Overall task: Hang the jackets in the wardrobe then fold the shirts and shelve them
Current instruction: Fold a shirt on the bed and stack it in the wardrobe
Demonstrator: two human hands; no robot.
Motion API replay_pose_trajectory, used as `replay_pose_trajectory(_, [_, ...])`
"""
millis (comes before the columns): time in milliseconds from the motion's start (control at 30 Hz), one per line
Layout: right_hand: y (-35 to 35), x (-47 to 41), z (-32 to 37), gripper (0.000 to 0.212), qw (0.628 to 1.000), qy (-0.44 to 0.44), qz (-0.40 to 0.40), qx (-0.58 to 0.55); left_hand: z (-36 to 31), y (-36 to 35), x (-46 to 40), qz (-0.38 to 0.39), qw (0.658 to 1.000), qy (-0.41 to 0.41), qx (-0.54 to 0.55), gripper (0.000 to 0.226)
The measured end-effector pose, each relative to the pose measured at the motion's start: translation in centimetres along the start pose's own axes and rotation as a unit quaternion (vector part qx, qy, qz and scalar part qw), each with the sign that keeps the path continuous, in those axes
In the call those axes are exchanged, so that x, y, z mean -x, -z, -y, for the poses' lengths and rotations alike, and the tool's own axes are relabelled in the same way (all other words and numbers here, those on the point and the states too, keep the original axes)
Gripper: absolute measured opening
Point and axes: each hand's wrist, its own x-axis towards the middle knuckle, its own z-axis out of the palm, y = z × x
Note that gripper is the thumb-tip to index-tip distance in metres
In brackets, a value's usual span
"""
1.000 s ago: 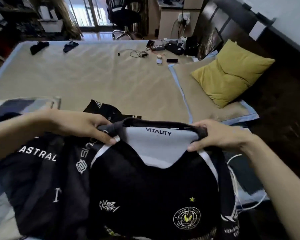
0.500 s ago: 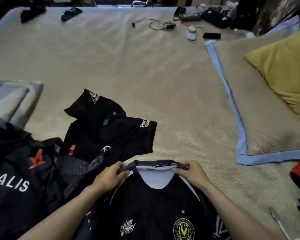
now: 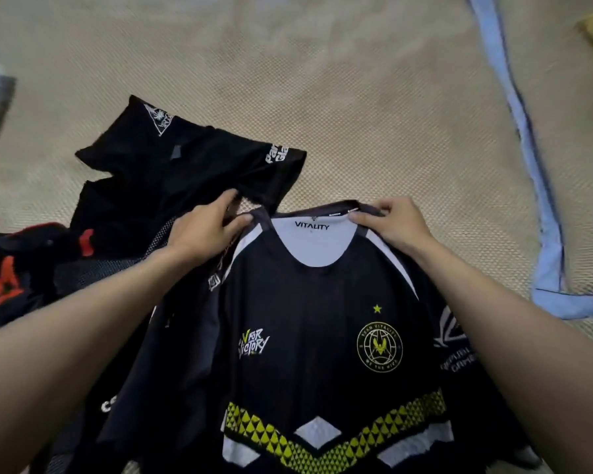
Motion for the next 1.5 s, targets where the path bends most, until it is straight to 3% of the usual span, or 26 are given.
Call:
replay_pose_trajectory(167, [1.1, 2.2, 0.1, 0.050, 0.995, -0.067, 0.057, -0.042, -1.9, 0.6, 2.0, 0.019, 0.999, -0.023, -0.027, 0.049])
replay_pose_trajectory(267, [1.4, 2.5, 0.4, 0.018, 0.995, -0.060, 0.047, -0.072, -3.1, 0.6, 1.8, 0.025, 0.994, 0.020, 0.102, 0.044])
replay_pose_trajectory(367, [0.6, 1.4, 1.4, 0.008, 0.996, -0.062, 0.011, -0.058, -3.9, 0.8, 0.1, 0.025, 0.972, 0.042, 0.228, 0.030])
replay_pose_trajectory(567, [-0.8, 0.2, 1.0, 0.020, 0.994, -0.078, -0.030, -0.074, -3.8, 0.2, -1.7, -0.073, 0.945, 0.064, 0.312, 0.015])
replay_pose_trajectory(700, [-0.6, -0.1, 0.7, 0.033, 0.994, -0.068, -0.024, -0.083, -3.7, -0.6, -2.7, -0.068, 0.930, 0.095, 0.348, 0.014])
replay_pose_trajectory(833, [-0.7, 0.1, 0.5, 0.009, 0.996, -0.041, -0.053, -0.064, -4.9, -0.6, -1.9, -0.086, 0.948, 0.082, 0.295, 0.007])
replay_pose_trajectory(933, [0.2, 1.8, 0.3, 0.033, 0.998, -0.047, -0.041, -0.017, -6.7, -0.6, 1.0, -0.149, 0.982, -0.011, 0.119, 0.031])
replay_pose_trajectory(1033, [3.3, 4.9, -1.2, 0.050, 0.993, -0.110, 0.053, -0.003, -9.4, -3.0, 5.8, -0.167, 0.972, -0.167, -0.001, 0.040])
replay_pose_trajectory(1133, [7.0, 8.6, -3.6, 0.034, 0.962, -0.184, 0.196, -0.049, -12.7, -8.2, 11.7, -0.085, 0.956, -0.277, -0.045, 0.045])
replay_pose_trajectory(1233, [10.4, 12.0, -7.5, 0.038, 0.916, -0.251, 0.308, 0.065, -16.1, -13.4, 15.7, -0.023, 0.941, -0.325, -0.093, 0.060])
replay_pose_trajectory(1300, [12.3, 14.2, -10.7, 0.040, 0.892, -0.286, 0.335, 0.104, -17.9, -15.6, 16.9, 0.000, 0.943, -0.313, -0.113, 0.066])
replay_pose_trajectory(1367, [13.9, 16.2, -13.1, 0.029, 0.911, -0.277, 0.290, 0.095, -18.7, -16.8, 17.5, 0.009, 0.949, -0.288, -0.128, 0.068])
replay_pose_trajectory(1467, [15.1, 18.8, -14.9, 0.016, 0.970, -0.220, 0.098, -0.024, -18.7, -17.4, 18.0, 0.012, 0.951, -0.272, -0.147, 0.070])
replay_pose_trajectory(1500, [15.3, 19.2, -15.4, 0.022, 0.979, -0.198, 0.028, -0.041, -18.6, -17.5, 18.1, 0.011, 0.949, -0.274, -0.155, 0.071])
